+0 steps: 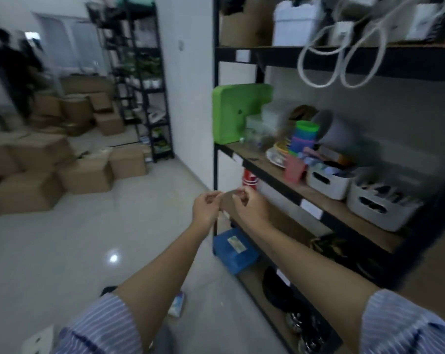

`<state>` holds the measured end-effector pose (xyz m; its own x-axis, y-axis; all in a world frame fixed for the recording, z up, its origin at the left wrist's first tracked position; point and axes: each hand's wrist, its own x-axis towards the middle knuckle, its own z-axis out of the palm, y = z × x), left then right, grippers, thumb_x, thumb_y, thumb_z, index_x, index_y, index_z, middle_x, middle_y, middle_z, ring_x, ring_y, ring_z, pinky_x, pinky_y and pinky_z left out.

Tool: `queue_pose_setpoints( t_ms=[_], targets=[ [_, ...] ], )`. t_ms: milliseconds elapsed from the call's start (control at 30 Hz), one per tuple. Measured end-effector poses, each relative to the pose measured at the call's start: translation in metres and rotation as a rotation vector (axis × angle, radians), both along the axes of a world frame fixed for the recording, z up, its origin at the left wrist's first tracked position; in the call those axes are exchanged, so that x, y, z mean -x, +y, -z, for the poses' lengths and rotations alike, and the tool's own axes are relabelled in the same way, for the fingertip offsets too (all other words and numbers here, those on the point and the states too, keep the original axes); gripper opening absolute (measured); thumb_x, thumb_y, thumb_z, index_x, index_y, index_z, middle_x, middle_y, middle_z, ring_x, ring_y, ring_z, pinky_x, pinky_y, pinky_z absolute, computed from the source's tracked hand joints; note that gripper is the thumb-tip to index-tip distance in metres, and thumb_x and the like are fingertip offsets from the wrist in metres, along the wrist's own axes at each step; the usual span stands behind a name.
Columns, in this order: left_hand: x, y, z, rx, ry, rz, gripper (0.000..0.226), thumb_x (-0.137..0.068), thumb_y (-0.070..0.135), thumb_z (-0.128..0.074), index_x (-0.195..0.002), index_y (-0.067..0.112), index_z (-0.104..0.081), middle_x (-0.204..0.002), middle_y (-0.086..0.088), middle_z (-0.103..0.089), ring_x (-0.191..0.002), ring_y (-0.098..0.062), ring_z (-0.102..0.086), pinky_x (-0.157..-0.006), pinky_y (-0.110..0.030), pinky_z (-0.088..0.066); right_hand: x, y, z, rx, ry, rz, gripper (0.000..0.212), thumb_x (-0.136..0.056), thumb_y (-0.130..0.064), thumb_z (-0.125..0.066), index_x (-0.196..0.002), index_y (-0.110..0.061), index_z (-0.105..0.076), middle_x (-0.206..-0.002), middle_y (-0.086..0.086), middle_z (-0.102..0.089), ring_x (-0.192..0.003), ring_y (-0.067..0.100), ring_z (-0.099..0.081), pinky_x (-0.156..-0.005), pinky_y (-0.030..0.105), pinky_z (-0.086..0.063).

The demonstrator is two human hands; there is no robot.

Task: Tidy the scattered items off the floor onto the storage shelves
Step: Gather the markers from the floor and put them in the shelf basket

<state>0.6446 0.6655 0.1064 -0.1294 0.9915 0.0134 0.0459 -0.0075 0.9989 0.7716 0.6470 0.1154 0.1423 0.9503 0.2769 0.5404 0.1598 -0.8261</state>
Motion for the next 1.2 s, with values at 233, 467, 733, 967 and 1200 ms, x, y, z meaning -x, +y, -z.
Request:
queue_pose_setpoints(
  t_ms=[233,467,733,967,1200],
  targets=[
    [0.184,-0.045,0.037,0.150,0.124,-0.224,0.019,-0.094,0.026,-0.063,-0.088,0.008,-0.061,-0.088,-0.007,-0.067,-0.063,-0.013,-0.061,-0.046,-0.015,-0.040,0.163,-0.001,0.039,0.154,0.023,-0.282,0.025,-0.092,-0.024,-0.057,-0.074,-0.007,-0.062,-0.069,0.004,-0.067,-0.064,0.023,-0.067,-0.066,0.044,-0.057],
    [0.348,-0.139,0.100,0.356,0.161,-0.442,0.029,-0.095,0.030,-0.060,-0.075,0.010,-0.056,-0.082,-0.008,-0.064,-0.062,-0.010,-0.058,-0.047,-0.016,-0.040,0.330,-0.042,0.100,0.366,0.024,-0.475,0.042,-0.100,-0.028,-0.050,-0.073,0.000,-0.065,-0.067,0.006,-0.067,-0.053,0.013,-0.062,-0.059,0.031,-0.053],
    [0.465,-0.238,0.177,0.531,0.068,-0.700,0.028,-0.090,0.027,-0.069,-0.075,0.007,-0.056,-0.075,-0.009,-0.062,-0.056,-0.012,-0.054,-0.042,-0.014,-0.038,0.471,-0.101,0.196,0.601,-0.070,-0.607,0.045,-0.098,-0.026,-0.050,-0.067,0.004,-0.059,-0.068,0.021,-0.064,-0.071,0.037,-0.065,-0.068,0.046,-0.054],
    [0.501,-0.288,0.264,0.663,-0.071,-0.860,0.024,-0.092,0.026,-0.067,-0.072,0.017,-0.056,-0.073,-0.007,-0.064,-0.067,-0.021,-0.059,-0.065,-0.030,-0.048,0.535,-0.136,0.294,0.874,-0.159,-0.682,0.037,-0.099,-0.028,-0.048,-0.082,0.000,-0.064,-0.089,0.024,-0.068,-0.080,0.033,-0.063,-0.075,0.044,-0.055],
    [0.529,-0.294,0.401,0.748,-0.241,-1.108,0.023,-0.092,0.019,-0.063,-0.070,0.016,-0.056,-0.079,-0.015,-0.067,-0.071,-0.027,-0.061,-0.072,-0.040,-0.054,0.584,-0.146,0.420,0.897,-0.410,-0.759,0.025,-0.101,-0.022,-0.044,-0.108,-0.003,-0.059,-0.104,0.015,-0.062,-0.084,0.027,-0.052,-0.069,0.029,-0.036]
  ],
)
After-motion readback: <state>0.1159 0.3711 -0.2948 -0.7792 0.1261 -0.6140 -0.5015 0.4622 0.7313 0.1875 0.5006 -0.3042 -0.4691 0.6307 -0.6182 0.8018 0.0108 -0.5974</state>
